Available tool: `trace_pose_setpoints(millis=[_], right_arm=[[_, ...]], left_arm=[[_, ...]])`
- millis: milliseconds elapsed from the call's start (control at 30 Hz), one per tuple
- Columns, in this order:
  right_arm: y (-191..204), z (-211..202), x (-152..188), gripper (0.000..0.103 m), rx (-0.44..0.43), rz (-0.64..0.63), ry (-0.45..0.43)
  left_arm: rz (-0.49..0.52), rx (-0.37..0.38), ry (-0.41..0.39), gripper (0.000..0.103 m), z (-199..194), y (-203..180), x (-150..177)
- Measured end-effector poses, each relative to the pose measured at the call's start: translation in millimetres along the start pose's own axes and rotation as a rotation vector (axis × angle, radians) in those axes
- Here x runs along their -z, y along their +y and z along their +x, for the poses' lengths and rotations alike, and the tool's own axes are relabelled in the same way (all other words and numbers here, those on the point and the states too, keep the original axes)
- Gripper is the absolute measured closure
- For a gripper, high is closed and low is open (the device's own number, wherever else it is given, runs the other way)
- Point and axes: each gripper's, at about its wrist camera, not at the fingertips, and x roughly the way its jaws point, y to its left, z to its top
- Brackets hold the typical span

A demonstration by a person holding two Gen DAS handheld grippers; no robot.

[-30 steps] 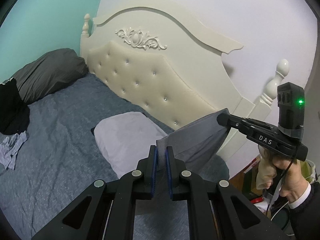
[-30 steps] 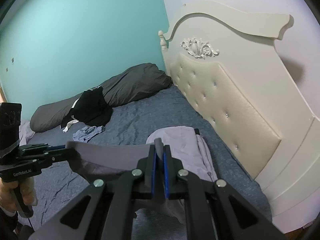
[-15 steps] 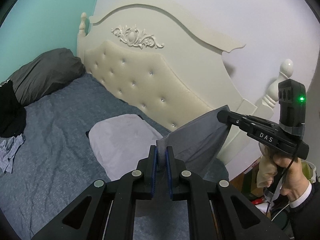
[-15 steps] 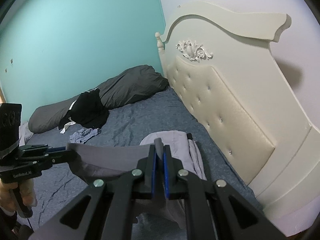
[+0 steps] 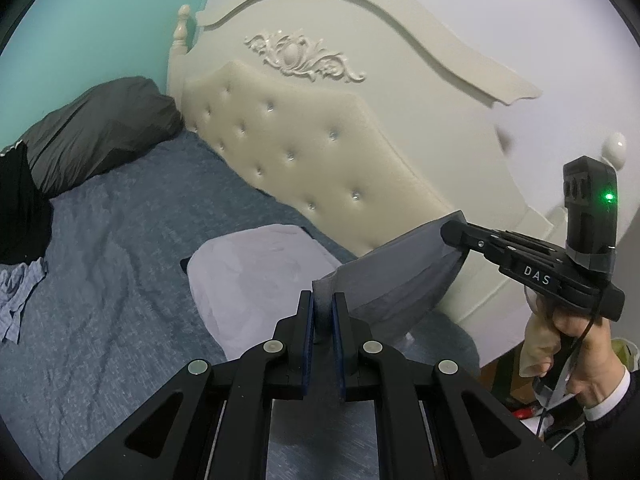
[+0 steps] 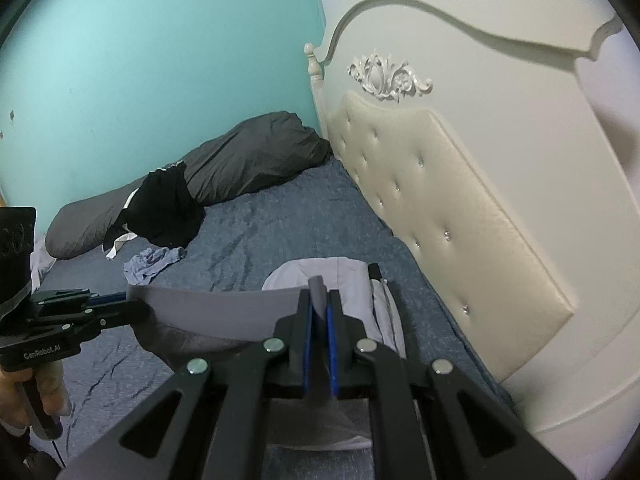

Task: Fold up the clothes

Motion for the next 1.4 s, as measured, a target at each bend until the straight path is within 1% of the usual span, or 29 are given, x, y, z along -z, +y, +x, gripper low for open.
trace_pose_setpoints(millis=[200,500,767,1033,1400], right_arm=[[-4.0,37.4,-4.0,0.097,0.005,-0.006,0.032],[-13.8,87.3,-9.2,0.097,0.012,-0.020,0.065],[-20.6,127.5,-10.2,0.097,0.015,-0.030,0.100],[-25.5,167.6,-1.8,0.097,0.015,-0.033,0.143],[-33.2,205.8,6.9,0.097,0.024,-0.034,0.187]], left_arm=[[-0.012,-0.008,0.021,0.094,27.2,17.2,-4.9],[-0.060,-0.018,0.043,0.094,65.4,49.4,-11.9],[-0.085,-0.016,0.067,0.094,100.3,74.2,-9.5],[-0.123,-0.026,0.095,0.094,133.2,100.6,-1.9],[-0.127,-0.039,0.121,0.093,165.2,116.3,0.2]])
